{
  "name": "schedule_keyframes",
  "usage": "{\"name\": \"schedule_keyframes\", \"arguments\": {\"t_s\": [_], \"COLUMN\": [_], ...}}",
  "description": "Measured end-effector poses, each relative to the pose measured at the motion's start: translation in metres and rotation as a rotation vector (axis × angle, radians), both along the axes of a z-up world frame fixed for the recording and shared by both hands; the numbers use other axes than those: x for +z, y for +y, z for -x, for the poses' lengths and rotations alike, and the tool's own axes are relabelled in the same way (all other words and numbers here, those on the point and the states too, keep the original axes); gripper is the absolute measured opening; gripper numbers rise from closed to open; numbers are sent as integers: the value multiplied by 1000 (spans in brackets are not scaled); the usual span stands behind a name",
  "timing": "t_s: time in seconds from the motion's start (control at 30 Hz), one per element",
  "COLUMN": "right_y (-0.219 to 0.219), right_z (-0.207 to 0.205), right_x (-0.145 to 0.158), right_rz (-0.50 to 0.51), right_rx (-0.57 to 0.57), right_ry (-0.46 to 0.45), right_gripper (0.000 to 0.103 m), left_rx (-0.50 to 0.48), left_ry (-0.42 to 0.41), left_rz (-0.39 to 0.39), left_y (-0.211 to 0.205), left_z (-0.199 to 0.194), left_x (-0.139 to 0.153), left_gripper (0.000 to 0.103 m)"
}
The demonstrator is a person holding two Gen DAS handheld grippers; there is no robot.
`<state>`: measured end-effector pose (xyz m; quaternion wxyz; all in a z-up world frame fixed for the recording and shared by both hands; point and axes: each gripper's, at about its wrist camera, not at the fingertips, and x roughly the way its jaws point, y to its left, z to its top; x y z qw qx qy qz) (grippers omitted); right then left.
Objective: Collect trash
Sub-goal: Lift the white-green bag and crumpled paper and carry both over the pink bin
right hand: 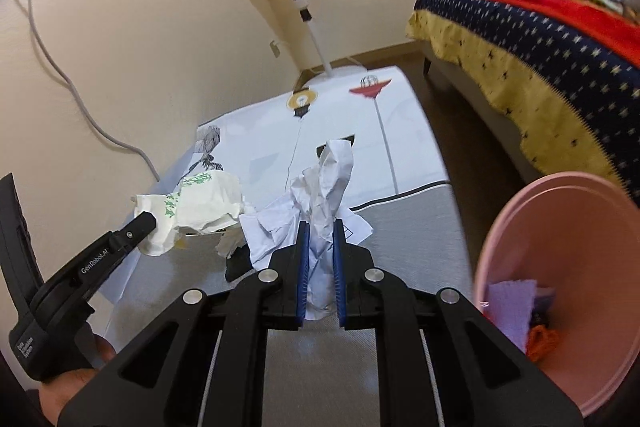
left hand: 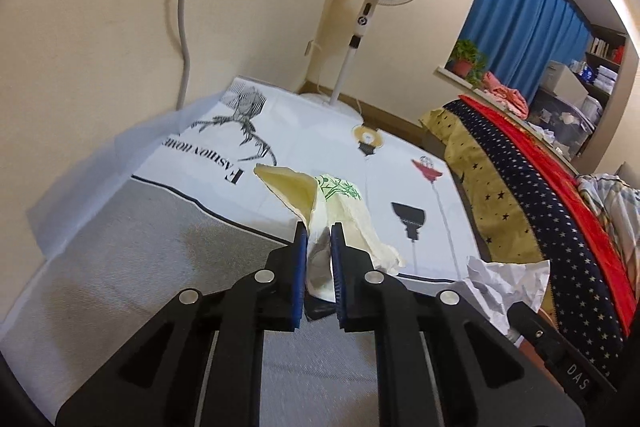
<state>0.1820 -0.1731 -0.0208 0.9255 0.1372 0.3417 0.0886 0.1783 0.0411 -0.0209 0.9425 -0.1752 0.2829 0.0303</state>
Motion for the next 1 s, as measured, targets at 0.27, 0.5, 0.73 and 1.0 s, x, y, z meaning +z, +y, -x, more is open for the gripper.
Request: {"name": "schedule_keyframes", "arguments": {"t_s": [0.27,0.5,0.73,1.0], "right_y": [-16,-34,-53,-70], "right_z": [45,81,109,132], "right_x": [33,58,75,87], "right_rz": [59,90,102,103], "right_rx": [-18,-41,-82,-118], "right_ry": [-65,-113,-137,-164], "right_gripper": [11,11,11,11], "left_rx": [-37,-87,-135,-167], "left_ry": [-45,-71,-89,-90], "left_rz": [-18,-50,-62,-64], "left_y": [-12,-27,-41,-50], "left_z": [40,71,94,106], "left_x": [26,42,50,52], "left_gripper": [12,12,12,12]}}
